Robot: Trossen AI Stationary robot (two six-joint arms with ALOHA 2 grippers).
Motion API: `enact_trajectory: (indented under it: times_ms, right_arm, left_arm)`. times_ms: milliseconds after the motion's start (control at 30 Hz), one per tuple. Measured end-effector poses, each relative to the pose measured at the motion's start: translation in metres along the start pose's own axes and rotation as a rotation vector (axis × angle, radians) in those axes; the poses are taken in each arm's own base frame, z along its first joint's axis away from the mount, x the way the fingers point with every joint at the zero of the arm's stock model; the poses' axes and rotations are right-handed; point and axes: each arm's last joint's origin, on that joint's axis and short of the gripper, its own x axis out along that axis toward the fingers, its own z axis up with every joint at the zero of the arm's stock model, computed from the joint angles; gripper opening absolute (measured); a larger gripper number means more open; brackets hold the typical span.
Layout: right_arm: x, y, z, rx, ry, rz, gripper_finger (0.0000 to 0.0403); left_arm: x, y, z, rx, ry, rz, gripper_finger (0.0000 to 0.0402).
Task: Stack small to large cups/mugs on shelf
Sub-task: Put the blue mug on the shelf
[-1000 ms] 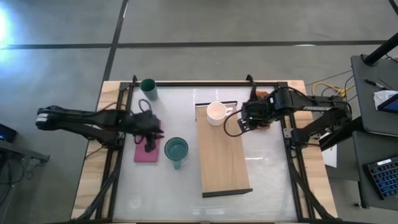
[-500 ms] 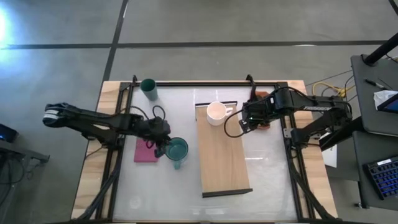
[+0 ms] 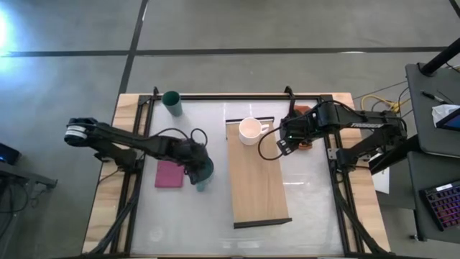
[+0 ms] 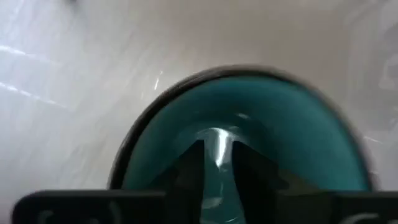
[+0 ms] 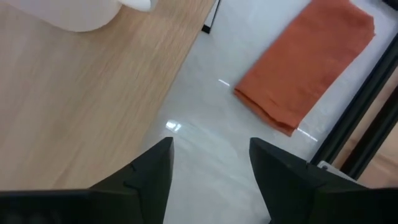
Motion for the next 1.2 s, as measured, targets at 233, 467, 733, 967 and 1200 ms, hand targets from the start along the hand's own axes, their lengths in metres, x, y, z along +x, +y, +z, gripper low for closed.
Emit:
enact_trajectory:
  times_ms: [233,467,733,967,1200]
  right_arm:
    - [-0.003,-0.003,-0.001,-0.007,-0.015,0.007,0.0182]
    - [-0.010,-0.010,-0.003,0.023,-0.044,0.024,0.0194]
    - [-0.014,-0.014,-0.003,0.037,-0.090,0.016,0.0208]
    - [-0.014,-0.014,-0.002,0.036,-0.106,0.006,0.0208]
    - [-0.014,-0.014,-0.002,0.035,-0.106,0.006,0.0208]
  left_arm:
    - [-0.014,-0.005,0.014,-0.005,-0.058,-0.002,0.0014]
    - [-0.059,-0.005,0.023,-0.004,-0.136,0.000,0.0089]
    - [-0.053,0.008,-0.004,0.080,-0.035,0.072,0.0192]
    - [-0.039,0.017,-0.006,0.122,-0.005,0.158,0.0207]
    - [-0.016,0.019,-0.005,0.125,0.062,0.125,0.0205]
